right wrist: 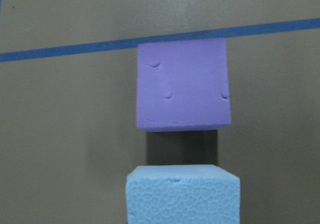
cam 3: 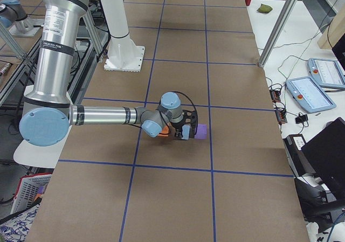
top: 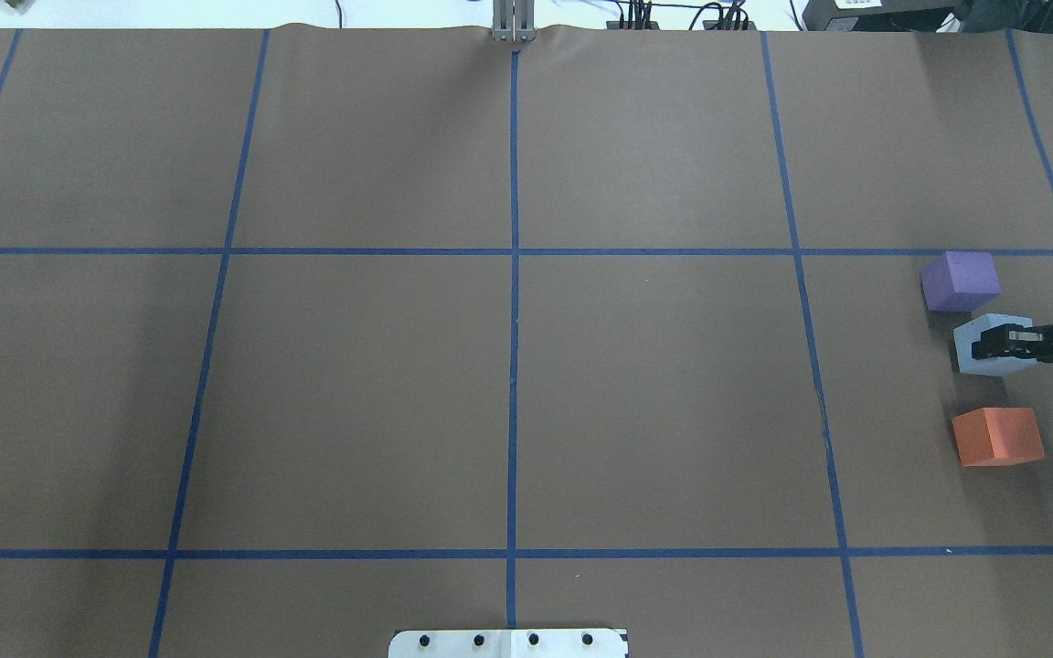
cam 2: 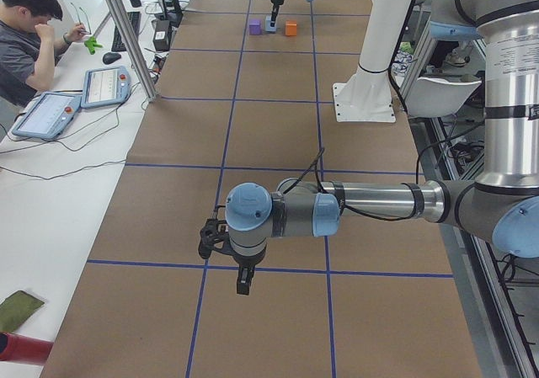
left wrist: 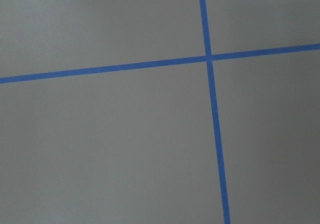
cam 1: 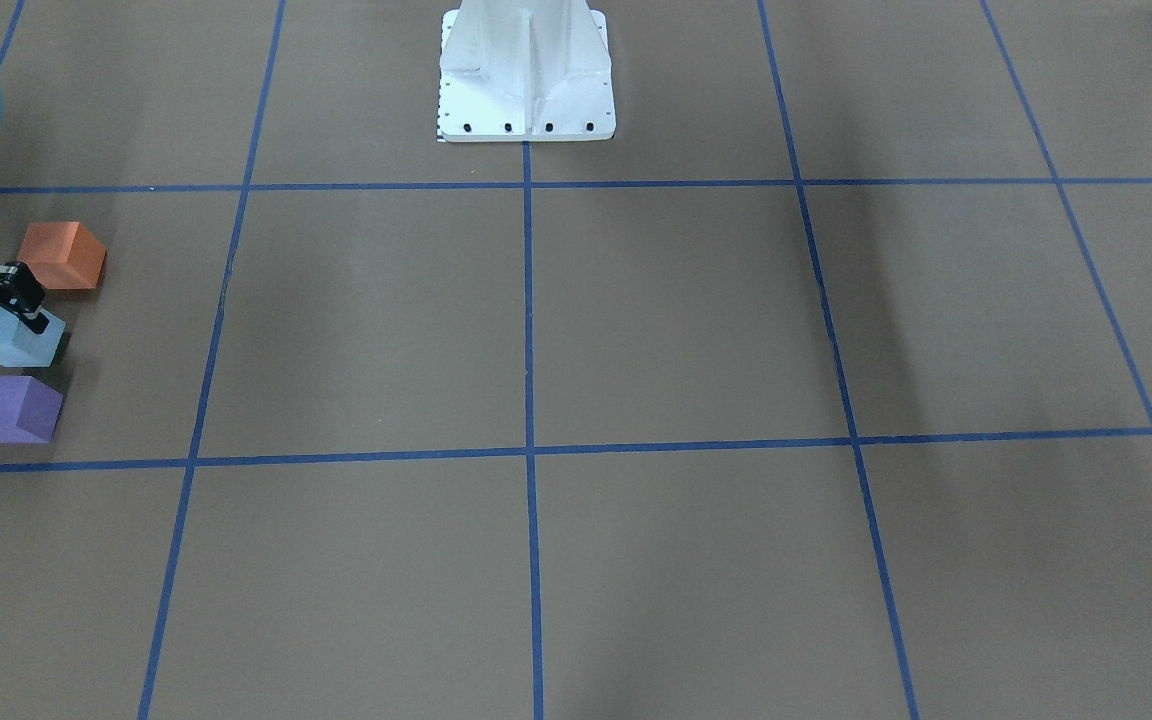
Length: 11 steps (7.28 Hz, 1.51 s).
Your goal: Place blue block between orange and purple blocks
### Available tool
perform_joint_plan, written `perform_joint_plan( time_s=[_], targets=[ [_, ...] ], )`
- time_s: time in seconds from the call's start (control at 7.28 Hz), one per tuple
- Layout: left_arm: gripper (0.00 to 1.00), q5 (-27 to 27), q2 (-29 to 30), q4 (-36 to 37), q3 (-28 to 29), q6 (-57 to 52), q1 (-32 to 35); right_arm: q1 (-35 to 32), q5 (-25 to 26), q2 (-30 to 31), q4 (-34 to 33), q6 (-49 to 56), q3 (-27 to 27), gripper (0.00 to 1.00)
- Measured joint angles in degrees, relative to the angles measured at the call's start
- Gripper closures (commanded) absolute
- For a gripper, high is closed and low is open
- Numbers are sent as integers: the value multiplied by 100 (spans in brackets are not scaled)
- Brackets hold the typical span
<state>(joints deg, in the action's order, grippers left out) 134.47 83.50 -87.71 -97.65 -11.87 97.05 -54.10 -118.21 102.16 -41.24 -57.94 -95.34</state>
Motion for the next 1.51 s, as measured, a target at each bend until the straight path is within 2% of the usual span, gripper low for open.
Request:
perform_joint_plan(
  time_s=[0.14, 0.55, 0.82, 1.1, 1.51],
  targets=[
    [0, 0, 0, 0, 0, 0, -1, 35, 38, 12, 9, -5, 8, 1],
    [0, 0, 0, 0, 0, 0, -2, 348, 363, -11, -25, -1, -76, 0],
    [0, 0, 0, 2, 5, 0, -2, 371, 304, -6, -519, 122, -481, 0],
    [0, 0, 0, 7, 8, 2, -7, -224, -30, -11, -1670, 1221, -1103, 0],
    [0, 28, -4, 13, 45, -29, -10, -1666, -907, -34, -3074, 3720, -1223, 0]
  ],
)
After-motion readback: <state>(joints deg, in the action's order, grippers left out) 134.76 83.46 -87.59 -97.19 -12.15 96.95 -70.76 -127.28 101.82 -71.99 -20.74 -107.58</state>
